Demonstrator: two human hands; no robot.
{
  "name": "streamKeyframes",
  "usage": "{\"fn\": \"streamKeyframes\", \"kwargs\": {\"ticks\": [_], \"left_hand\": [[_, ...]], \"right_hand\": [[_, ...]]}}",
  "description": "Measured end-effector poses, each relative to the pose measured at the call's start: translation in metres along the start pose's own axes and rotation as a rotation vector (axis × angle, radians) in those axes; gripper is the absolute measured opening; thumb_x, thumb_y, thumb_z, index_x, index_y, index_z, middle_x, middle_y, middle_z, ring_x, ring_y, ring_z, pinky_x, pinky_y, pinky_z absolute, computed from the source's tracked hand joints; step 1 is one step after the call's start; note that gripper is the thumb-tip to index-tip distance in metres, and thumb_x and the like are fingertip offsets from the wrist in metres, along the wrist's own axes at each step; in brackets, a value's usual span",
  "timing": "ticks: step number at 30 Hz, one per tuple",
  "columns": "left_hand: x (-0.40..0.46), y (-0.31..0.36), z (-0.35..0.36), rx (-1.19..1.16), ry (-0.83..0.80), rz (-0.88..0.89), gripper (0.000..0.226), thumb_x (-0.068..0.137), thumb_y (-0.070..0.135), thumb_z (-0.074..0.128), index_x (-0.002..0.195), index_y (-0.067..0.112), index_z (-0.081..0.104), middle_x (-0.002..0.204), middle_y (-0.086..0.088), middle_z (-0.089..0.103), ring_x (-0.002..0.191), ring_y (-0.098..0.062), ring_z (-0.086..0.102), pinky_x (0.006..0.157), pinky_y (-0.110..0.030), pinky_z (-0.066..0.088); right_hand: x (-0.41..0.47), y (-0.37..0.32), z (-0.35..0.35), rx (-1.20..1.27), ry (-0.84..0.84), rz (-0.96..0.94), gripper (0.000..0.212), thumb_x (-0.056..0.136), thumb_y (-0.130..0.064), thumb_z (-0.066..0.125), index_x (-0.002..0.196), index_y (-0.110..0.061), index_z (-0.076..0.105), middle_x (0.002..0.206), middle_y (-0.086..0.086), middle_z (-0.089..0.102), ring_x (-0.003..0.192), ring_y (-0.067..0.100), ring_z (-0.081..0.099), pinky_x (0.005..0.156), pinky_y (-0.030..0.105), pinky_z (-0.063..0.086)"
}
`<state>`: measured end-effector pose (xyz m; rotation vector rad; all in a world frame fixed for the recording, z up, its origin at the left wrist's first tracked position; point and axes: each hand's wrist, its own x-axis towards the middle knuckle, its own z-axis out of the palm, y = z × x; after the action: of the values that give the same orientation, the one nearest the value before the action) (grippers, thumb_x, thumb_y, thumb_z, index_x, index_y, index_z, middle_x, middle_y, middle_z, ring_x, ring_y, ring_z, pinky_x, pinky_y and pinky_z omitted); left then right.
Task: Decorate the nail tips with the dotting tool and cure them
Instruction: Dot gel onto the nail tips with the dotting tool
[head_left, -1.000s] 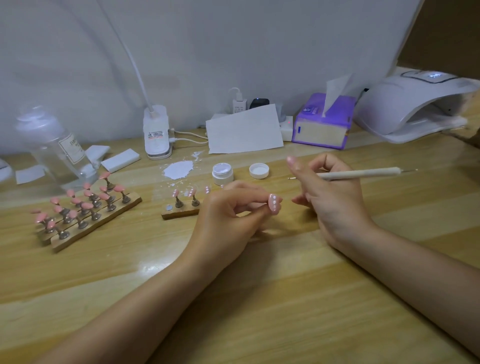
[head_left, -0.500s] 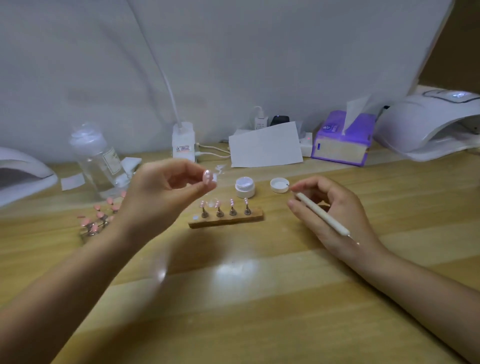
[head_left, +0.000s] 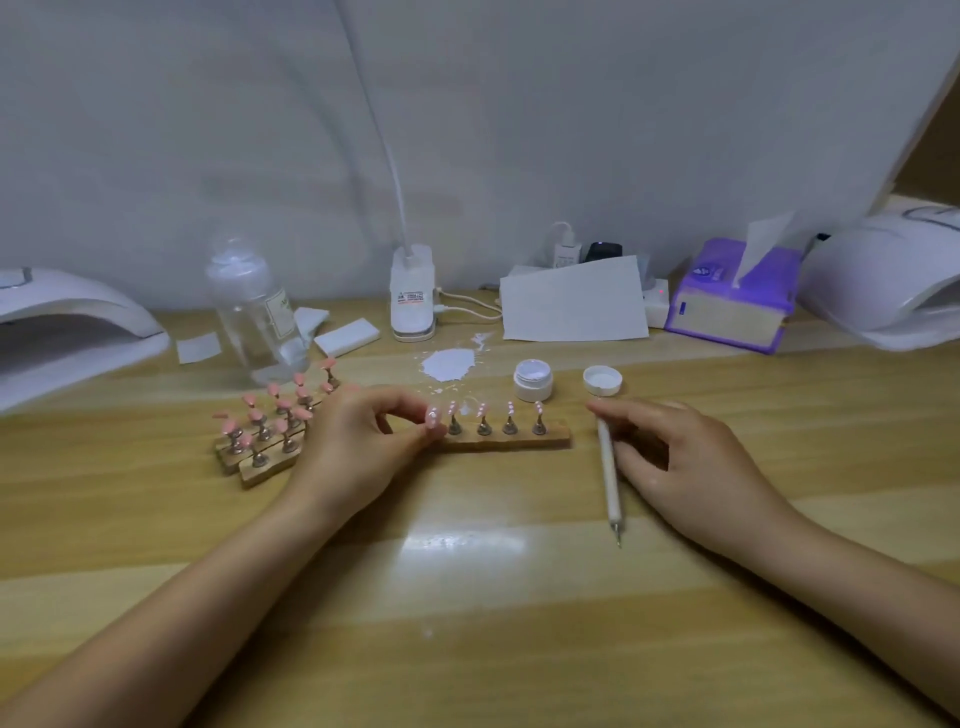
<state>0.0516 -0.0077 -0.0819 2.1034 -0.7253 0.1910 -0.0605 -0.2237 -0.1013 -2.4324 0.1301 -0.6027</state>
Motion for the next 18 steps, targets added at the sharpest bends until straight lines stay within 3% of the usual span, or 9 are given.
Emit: {"fn": "streamKeyframes", "kwargs": {"ticks": [5, 7, 10, 12, 14, 18], "left_hand": [[0.0, -0.007, 0.003, -0.038, 0.038, -0.03, 0.021, 0.073, 0.013, 0.075, 0.066, 0.029, 0.063, 0.047, 0.033, 0.053, 0.044, 0.003, 0.046, 0.046, -0.007, 0.033], [0.0, -0.009, 0.004, -0.052, 0.033, -0.032, 0.022, 0.073, 0.013, 0.075, 0.066, 0.029, 0.062, 0.045, 0.033, 0.052, 0.043, 0.005, 0.046, 0.047, -0.005, 0.032], [0.0, -0.011, 0.004, -0.089, 0.024, -0.053, 0.016, 0.075, 0.011, 0.074, 0.069, 0.023, 0.065, 0.043, 0.028, 0.052, 0.042, 0.014, 0.046, 0.05, -0.001, 0.032], [0.0, -0.012, 0.004, -0.094, 0.017, -0.064, 0.015, 0.075, 0.013, 0.074, 0.07, 0.025, 0.065, 0.043, 0.021, 0.054, 0.042, 0.013, 0.047, 0.05, -0.001, 0.033], [0.0, -0.013, 0.004, -0.113, 0.005, -0.075, 0.014, 0.074, 0.015, 0.075, 0.071, 0.025, 0.066, 0.046, 0.019, 0.055, 0.04, 0.011, 0.047, 0.048, -0.003, 0.034], [-0.001, -0.012, 0.004, -0.118, -0.032, -0.061, 0.015, 0.071, 0.017, 0.077, 0.072, 0.025, 0.064, 0.047, 0.028, 0.055, 0.04, 0.011, 0.046, 0.047, -0.005, 0.032]], "right_hand": [[0.006, -0.003, 0.002, -0.102, -0.095, -0.036, 0.047, 0.087, -0.001, 0.047, 0.126, -0.026, 0.056, 0.099, -0.009, 0.06, 0.094, 0.002, 0.039, 0.079, -0.004, 0.025], [0.011, -0.004, 0.0, -0.158, -0.126, -0.058, 0.045, 0.088, -0.002, 0.045, 0.127, -0.024, 0.055, 0.105, -0.008, 0.062, 0.095, 0.007, 0.041, 0.076, 0.005, 0.027], [0.02, -0.005, -0.002, -0.234, -0.162, -0.064, 0.04, 0.091, -0.009, 0.043, 0.126, -0.025, 0.056, 0.116, -0.004, 0.06, 0.107, 0.015, 0.045, 0.086, 0.02, 0.031], [0.026, -0.006, -0.002, -0.288, -0.189, -0.061, 0.037, 0.093, -0.016, 0.043, 0.124, -0.03, 0.057, 0.113, -0.005, 0.057, 0.111, 0.016, 0.045, 0.089, 0.026, 0.035], [0.03, -0.009, -0.002, -0.313, -0.196, -0.06, 0.035, 0.093, -0.021, 0.044, 0.122, -0.032, 0.058, 0.102, -0.008, 0.052, 0.108, 0.014, 0.045, 0.083, 0.026, 0.035], [0.039, -0.017, -0.002, -0.336, -0.208, -0.083, 0.028, 0.085, -0.033, 0.053, 0.11, -0.032, 0.065, 0.095, -0.006, 0.052, 0.099, 0.013, 0.045, 0.08, 0.028, 0.037]]}}
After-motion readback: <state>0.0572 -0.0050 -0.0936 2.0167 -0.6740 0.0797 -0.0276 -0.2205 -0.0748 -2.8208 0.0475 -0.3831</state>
